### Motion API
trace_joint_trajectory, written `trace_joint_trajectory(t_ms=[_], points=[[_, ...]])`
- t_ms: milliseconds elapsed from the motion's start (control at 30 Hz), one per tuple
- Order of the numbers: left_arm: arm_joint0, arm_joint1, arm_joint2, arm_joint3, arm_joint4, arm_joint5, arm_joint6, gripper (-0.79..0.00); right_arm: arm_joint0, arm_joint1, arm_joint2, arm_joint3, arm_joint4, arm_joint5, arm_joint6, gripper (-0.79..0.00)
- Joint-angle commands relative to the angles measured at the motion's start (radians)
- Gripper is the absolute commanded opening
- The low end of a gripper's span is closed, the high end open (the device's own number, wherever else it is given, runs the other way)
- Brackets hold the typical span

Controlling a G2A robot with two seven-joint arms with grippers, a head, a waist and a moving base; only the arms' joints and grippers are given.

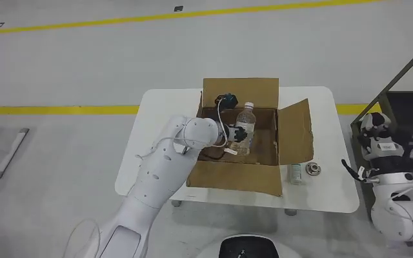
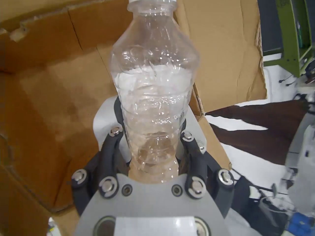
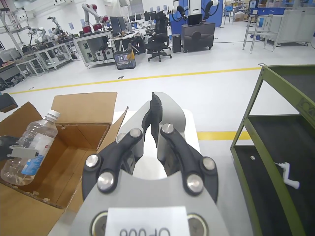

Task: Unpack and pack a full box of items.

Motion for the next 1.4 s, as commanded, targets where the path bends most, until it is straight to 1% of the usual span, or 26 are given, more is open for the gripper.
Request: trace_joint_trajectory(t_ms=[0,67,133,200,367,500,667,767,967,1000,1033,1100,1133,1167,1200,1367], points=[[-0.025,-0.013,0.025,0.078,0.005,0.021,0.018,-0.785,-0.001,-0.001,-0.001,-0.007,0.011,-0.001,0.003,-0.785],[-0.039,-0.025,0.032,0.131,-0.026,0.038,0.026,-0.785,0.004,-0.002,0.0,-0.016,0.04,-0.009,0.01,-0.785],[-0.058,-0.033,0.051,0.171,-0.005,0.045,0.027,-0.785,0.012,-0.002,0.002,-0.027,0.056,-0.021,0.021,-0.785],[-0.063,-0.041,0.048,0.218,-0.036,0.06,0.03,-0.785,0.024,-0.002,0.006,-0.037,0.084,-0.034,0.037,-0.785],[-0.081,-0.053,0.061,0.288,-0.03,0.08,0.034,-0.785,0.071,0.003,0.001,-0.03,0.1,-0.09,0.12,-0.785],[-0.087,-0.057,0.059,0.324,-0.031,0.085,0.027,-0.785,0.099,0.007,-0.006,-0.026,0.129,-0.119,0.202,-0.785],[-0.09,-0.062,0.078,0.345,0.009,0.103,0.017,-0.785,0.114,0.011,0.01,0.001,0.158,-0.131,0.271,-0.785],[-0.094,-0.068,0.09,0.356,0.025,0.12,0.006,-0.785,0.119,0.013,0.019,0.012,0.164,-0.137,0.281,-0.785],[-0.106,-0.079,0.095,0.368,0.026,0.12,0.004,-0.785,0.104,0.014,0.024,0.012,0.162,-0.136,0.277,-0.785],[-0.106,-0.081,0.097,0.368,0.026,0.121,0.003,-0.739,0.102,0.014,0.026,0.011,0.163,-0.137,0.276,-0.785],[-0.108,-0.083,0.103,0.367,0.036,0.118,0.002,-0.671,0.1,0.014,0.027,0.011,0.163,-0.136,0.274,-0.785],[-0.108,-0.087,0.105,0.365,0.034,0.122,0.0,-0.508,0.097,0.015,0.031,0.008,0.162,-0.137,0.273,-0.785],[-0.11,-0.089,0.109,0.365,0.041,0.125,-0.001,-0.089,0.095,0.015,0.032,0.007,0.165,-0.138,0.273,-0.785],[-0.111,-0.09,0.113,0.365,0.05,0.126,-0.003,0.0,0.095,0.015,0.033,0.007,0.166,-0.138,0.273,-0.785],[-0.112,-0.092,0.112,0.366,0.047,0.127,-0.004,0.0,0.094,0.016,0.035,0.006,0.167,-0.139,0.273,-0.785],[-0.113,-0.097,0.11,0.374,0.046,0.127,-0.005,0.0,0.093,0.018,0.035,0.001,0.172,-0.155,0.297,-0.693]])
